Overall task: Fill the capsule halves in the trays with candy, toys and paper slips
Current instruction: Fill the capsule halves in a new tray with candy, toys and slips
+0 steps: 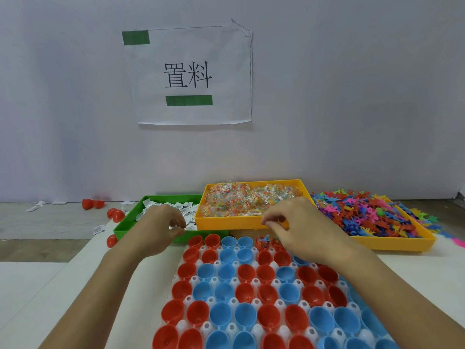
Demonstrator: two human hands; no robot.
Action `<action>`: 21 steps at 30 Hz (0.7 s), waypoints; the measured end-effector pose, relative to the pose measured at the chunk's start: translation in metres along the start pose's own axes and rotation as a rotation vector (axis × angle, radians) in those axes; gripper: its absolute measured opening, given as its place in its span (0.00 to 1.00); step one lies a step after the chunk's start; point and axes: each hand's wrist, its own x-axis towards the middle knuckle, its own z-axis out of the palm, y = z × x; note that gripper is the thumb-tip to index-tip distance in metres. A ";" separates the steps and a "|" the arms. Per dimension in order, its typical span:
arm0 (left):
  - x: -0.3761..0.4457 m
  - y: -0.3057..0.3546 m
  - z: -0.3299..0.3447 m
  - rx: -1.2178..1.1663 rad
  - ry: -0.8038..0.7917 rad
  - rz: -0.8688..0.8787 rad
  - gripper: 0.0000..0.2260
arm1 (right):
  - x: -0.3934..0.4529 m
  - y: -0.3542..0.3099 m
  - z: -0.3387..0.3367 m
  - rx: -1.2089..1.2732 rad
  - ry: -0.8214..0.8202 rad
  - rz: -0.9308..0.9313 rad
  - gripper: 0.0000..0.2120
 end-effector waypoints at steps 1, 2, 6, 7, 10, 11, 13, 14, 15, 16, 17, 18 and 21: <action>0.000 0.001 -0.001 -0.014 0.002 -0.005 0.03 | 0.000 0.000 0.000 -0.001 -0.001 0.000 0.09; -0.001 0.002 -0.002 -0.026 0.000 -0.009 0.03 | 0.000 -0.001 0.000 -0.002 -0.002 0.001 0.09; -0.004 0.004 -0.006 -0.043 -0.018 -0.022 0.04 | -0.001 -0.001 -0.001 -0.005 -0.009 0.007 0.09; -0.004 0.003 -0.006 -0.047 -0.026 -0.024 0.05 | -0.001 -0.001 -0.001 -0.005 -0.009 0.008 0.09; -0.003 0.000 -0.007 -0.050 -0.024 -0.036 0.10 | -0.001 -0.001 -0.001 -0.002 -0.009 0.012 0.09; -0.003 -0.002 -0.006 -0.054 -0.013 -0.043 0.11 | -0.001 -0.002 -0.002 0.000 -0.008 0.013 0.09; -0.002 -0.003 -0.006 -0.069 0.017 -0.051 0.11 | -0.001 -0.002 -0.002 0.006 -0.006 0.015 0.09; -0.002 -0.002 -0.006 -0.083 0.039 -0.051 0.10 | -0.001 -0.002 -0.003 0.007 -0.005 0.016 0.09; -0.002 -0.002 -0.006 -0.105 0.071 -0.051 0.10 | -0.001 -0.002 -0.003 0.008 -0.005 0.016 0.09; -0.001 -0.001 -0.007 -0.140 0.109 -0.053 0.09 | -0.001 -0.002 -0.003 0.011 -0.003 0.016 0.09; -0.001 0.001 -0.008 -0.189 0.149 -0.062 0.08 | -0.001 -0.002 -0.003 0.015 0.000 0.015 0.09; 0.000 0.002 -0.010 -0.252 0.184 -0.075 0.08 | -0.001 -0.002 -0.003 0.021 0.003 0.016 0.09; 0.000 0.010 -0.016 -0.486 0.230 -0.113 0.07 | -0.001 -0.003 -0.004 0.049 0.009 0.019 0.09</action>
